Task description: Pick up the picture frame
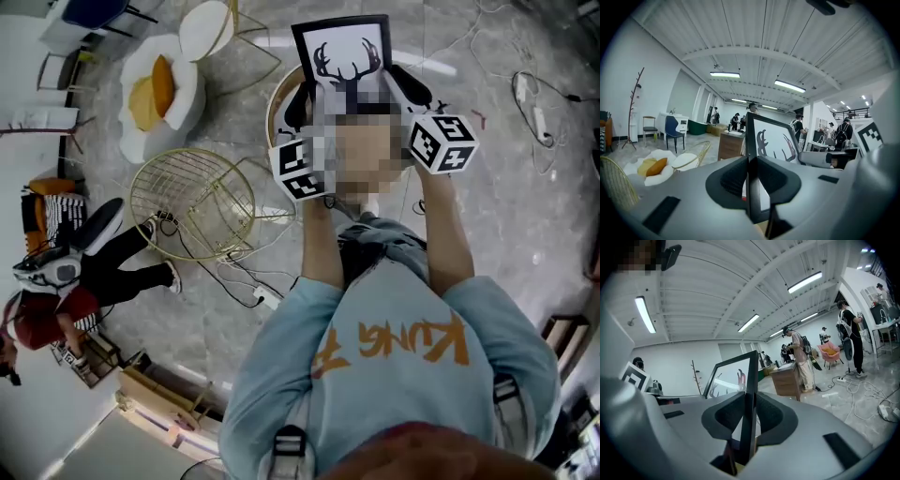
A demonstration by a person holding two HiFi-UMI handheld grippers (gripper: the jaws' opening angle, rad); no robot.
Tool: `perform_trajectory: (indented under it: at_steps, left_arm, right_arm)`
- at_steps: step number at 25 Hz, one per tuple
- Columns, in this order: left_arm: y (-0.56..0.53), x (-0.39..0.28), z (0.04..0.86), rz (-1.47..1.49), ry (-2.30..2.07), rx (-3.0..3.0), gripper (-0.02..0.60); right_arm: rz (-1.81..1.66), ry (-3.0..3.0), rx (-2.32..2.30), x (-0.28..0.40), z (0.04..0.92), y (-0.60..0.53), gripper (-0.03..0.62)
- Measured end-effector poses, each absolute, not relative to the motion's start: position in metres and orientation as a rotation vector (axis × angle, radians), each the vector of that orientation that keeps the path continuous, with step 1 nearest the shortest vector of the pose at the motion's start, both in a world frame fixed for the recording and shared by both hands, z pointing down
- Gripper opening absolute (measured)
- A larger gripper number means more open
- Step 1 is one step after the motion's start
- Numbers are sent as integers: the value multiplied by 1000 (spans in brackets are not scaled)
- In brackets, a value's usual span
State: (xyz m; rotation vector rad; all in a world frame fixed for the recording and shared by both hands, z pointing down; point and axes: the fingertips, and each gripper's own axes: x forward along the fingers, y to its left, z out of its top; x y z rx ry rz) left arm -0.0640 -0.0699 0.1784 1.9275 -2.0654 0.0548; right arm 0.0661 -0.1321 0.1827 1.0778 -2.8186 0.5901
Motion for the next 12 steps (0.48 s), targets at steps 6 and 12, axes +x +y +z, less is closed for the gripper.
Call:
perform_trajectory:
  at_steps: [6,12]
  left_arm:
    - [-64,-68,135,-13,-2155,1963,80]
    - [-63,-72,93,-73,-2239,1983,81]
  right_arm:
    - [482,-2925,1044,60,138,-130,69]
    - [394,-3014,1002,52,95,-136,69]
